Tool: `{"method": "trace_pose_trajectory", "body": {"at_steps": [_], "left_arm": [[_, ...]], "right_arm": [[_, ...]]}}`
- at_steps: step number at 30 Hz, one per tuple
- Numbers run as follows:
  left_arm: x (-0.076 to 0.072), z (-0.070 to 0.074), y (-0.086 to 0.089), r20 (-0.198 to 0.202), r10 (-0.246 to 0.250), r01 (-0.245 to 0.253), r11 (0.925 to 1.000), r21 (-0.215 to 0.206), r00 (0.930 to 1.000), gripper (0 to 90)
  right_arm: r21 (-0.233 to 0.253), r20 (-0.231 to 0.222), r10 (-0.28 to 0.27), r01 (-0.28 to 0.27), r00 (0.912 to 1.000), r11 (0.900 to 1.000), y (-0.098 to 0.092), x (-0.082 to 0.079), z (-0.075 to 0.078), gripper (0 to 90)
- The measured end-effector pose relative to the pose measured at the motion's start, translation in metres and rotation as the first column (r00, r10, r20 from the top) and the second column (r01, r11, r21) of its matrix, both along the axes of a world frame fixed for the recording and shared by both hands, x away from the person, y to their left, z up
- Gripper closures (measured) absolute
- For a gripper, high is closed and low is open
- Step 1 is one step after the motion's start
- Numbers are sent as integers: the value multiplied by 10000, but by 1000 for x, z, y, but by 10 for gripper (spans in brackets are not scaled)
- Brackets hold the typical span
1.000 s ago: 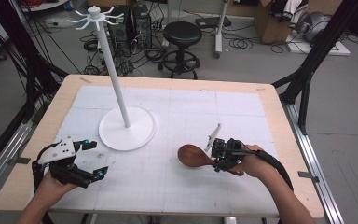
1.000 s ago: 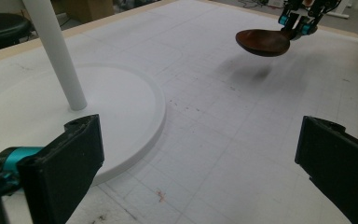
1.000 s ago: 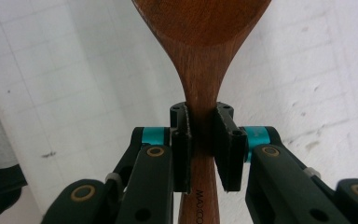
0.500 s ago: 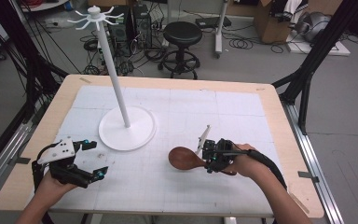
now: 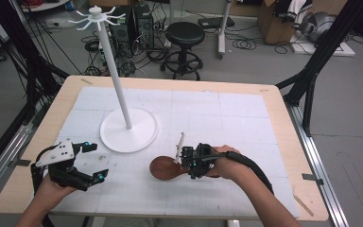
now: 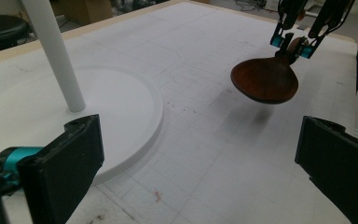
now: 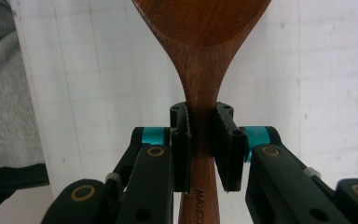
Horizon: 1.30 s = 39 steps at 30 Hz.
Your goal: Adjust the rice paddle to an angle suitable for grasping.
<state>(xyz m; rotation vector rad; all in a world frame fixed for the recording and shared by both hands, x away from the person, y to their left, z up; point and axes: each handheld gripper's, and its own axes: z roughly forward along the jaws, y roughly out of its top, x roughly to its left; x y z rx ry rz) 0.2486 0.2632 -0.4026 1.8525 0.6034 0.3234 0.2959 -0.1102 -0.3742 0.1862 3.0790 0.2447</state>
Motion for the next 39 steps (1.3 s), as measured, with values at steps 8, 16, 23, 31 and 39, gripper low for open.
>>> {"method": "trace_pose_trajectory", "body": {"at_steps": [8, 16, 23, 31, 39], "left_arm": [[-1, 1, 1, -11, -41, 41, 10000, -43, 10000, 17], [-2, 3, 2, 48, -61, 61, 9999, -126, 10000, 17], [-3, 4, 2, 59, -91, 92, 9998, -170, 9999, 17], [-3, 5, 6, 143, 2, 1, 9998, -203, 9999, 17], [-3, 6, 8, 206, 43, -38, 9997, -229, 9998, 17]], "right_arm": [[-58, -72, 496, -496, 9987, 9988, 25, -1, -5, 788], [-80, -56, 915, -915, 9958, 9958, 46, -2, -9, 788], [-68, -75, 1266, -1266, 9919, 9919, 60, -4, -13, 788], [-32, -111, 1529, -1530, 9882, 9882, 78, -6, -17, 788], [40, -145, 1871, -1871, 9822, 9823, 93, -8, -20, 788]]}}
